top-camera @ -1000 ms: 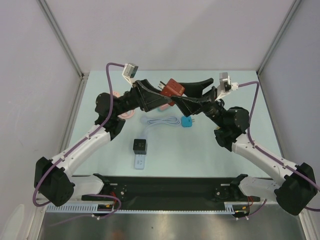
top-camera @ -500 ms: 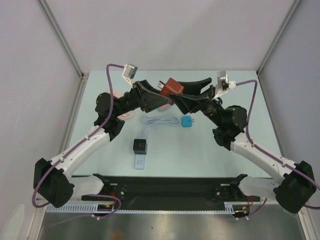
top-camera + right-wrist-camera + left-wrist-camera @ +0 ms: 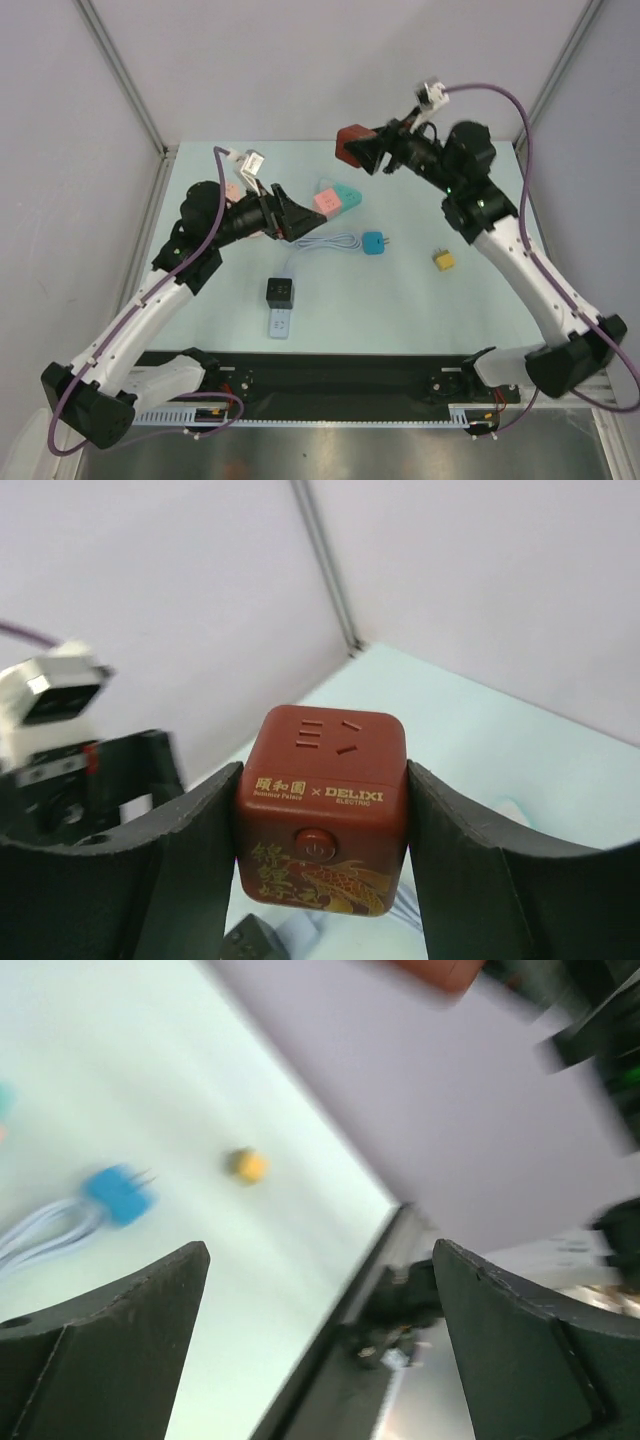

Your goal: Insert the plug

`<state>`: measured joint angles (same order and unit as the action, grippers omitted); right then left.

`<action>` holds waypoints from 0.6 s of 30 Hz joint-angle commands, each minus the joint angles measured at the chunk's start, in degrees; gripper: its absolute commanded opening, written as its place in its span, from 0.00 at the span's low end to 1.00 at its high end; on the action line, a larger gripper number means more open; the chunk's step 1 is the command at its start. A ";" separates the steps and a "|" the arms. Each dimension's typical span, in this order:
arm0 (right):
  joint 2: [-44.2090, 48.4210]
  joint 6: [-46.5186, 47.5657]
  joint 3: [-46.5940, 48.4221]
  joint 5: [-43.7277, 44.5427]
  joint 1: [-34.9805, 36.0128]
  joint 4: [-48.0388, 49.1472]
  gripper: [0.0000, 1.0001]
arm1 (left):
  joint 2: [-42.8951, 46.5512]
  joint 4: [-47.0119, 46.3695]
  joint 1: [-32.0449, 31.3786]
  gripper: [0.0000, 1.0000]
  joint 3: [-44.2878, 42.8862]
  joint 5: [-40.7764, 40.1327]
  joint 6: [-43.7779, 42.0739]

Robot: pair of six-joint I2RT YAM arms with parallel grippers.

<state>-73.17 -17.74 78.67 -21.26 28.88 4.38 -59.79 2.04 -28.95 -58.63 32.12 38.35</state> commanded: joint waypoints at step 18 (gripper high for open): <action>-53.74 22.75 55.44 4.21 -7.43 -55.09 0.00 | 10.22 18.61 4.25 1.00 8.70 -32.03 -26.83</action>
<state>-125.78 1.41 127.04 -15.09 23.07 -48.58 -51.18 23.07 -24.99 -51.59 3.16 14.02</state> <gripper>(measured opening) 0.647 0.996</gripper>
